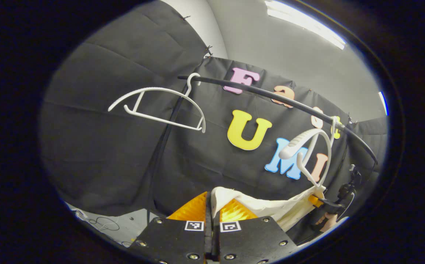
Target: Grasp the clothes on the hanger with both hands and then place them into the laundry hamper below.
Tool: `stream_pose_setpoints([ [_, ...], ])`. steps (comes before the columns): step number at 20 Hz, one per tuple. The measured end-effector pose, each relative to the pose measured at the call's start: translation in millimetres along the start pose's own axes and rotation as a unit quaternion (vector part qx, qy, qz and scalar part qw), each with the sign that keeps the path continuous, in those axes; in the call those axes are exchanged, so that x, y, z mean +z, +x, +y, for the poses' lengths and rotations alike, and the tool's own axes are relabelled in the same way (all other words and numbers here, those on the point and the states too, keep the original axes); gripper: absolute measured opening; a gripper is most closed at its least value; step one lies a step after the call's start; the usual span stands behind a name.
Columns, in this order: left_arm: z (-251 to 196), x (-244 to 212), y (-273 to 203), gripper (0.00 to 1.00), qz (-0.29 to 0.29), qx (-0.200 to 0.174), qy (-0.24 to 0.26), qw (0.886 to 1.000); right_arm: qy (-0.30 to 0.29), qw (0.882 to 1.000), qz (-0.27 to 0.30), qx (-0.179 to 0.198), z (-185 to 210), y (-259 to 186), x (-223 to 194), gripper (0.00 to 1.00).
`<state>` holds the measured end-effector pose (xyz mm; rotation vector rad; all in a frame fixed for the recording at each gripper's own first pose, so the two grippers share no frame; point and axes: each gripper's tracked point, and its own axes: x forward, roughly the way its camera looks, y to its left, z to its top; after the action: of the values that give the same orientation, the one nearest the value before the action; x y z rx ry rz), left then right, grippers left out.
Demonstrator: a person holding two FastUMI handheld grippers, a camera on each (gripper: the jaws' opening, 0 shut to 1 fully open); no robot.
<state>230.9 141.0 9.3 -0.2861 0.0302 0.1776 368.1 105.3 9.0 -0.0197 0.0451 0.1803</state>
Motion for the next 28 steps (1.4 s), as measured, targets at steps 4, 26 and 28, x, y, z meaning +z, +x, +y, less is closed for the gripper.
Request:
stream_pose_setpoints([
  [4,-6,-11,-15,0.01,-0.001,0.023,0.013,1.000,0.012,0.999,0.023,0.032,4,-5,-18,0.04],
  [26,46,-35,-139,0.01,0.065,-0.090,0.130,0.985,-0.017,0.997,0.064,0.036,97,-238,-75,0.04],
  [28,51,-40,-144,0.00,0.076,-0.111,0.146,0.980,-0.011,0.997,0.066,0.031,115,-257,-78,0.05],
])
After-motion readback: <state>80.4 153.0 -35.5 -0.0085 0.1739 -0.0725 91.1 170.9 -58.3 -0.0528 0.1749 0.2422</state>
